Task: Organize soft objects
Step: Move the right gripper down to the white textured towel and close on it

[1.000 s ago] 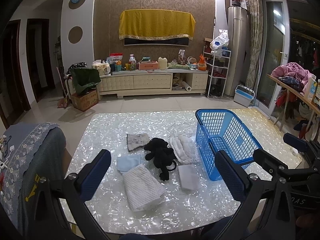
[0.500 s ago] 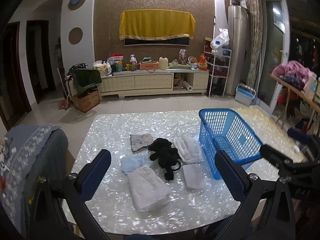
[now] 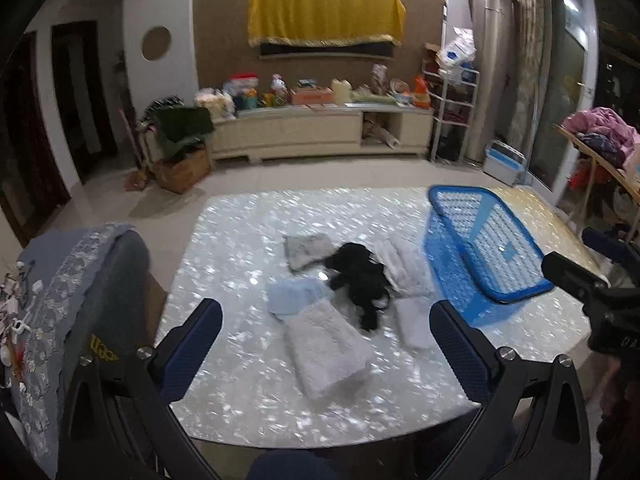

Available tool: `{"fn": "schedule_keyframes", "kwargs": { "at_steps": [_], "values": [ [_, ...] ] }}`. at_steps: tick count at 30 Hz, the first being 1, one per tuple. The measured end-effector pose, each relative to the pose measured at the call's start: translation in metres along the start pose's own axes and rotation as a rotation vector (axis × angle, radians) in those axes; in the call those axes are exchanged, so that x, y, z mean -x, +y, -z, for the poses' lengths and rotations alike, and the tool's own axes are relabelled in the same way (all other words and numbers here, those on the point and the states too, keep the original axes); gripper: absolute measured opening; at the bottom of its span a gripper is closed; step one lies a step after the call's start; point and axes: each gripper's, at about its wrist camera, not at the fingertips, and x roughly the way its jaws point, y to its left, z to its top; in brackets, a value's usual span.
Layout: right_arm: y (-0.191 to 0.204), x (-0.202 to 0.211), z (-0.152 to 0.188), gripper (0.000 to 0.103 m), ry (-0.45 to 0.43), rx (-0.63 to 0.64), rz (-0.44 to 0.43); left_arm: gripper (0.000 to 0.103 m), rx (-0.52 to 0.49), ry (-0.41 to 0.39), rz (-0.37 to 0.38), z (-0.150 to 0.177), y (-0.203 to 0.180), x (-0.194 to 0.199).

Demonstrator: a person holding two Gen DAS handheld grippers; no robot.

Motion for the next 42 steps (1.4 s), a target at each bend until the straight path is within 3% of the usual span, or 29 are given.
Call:
{"fn": "schedule_keyframes", "kwargs": {
  "at_steps": [3,7,14,18,25,35,39,42],
  "values": [
    [0.006,-0.005,-0.002,0.103,0.001,0.002,-0.016,0.103,-0.01,-0.019,-0.027,0.006,0.006,0.0],
    [0.016,-0.015,-0.003,0.103,0.019,0.029,-0.033,0.103,-0.018,0.02,0.005,0.009,0.018,-0.01],
    [0.032,-0.04,-0.003,0.103,0.075,0.059,-0.099,0.103,-0.025,0.055,-0.089,0.02,0.036,-0.025],
    [0.043,-0.06,-0.004,0.103,0.123,0.064,-0.139,0.103,-0.016,0.082,-0.197,0.026,0.05,-0.037],
    [0.066,-0.096,0.001,0.103,0.242,0.079,-0.209,0.103,0.11,0.129,-0.103,0.037,0.087,-0.055],
    [0.092,-0.154,0.02,0.103,0.415,0.082,-0.265,0.103,0.112,0.18,-0.084,0.05,0.103,-0.095],
    [0.089,-0.174,0.03,0.087,0.512,0.023,-0.293,0.103,0.112,0.195,-0.065,0.054,0.107,-0.11],
    [0.088,-0.184,0.039,0.085,0.567,0.006,-0.282,0.103,0.11,0.215,-0.047,0.056,0.11,-0.123]
  ]
}}
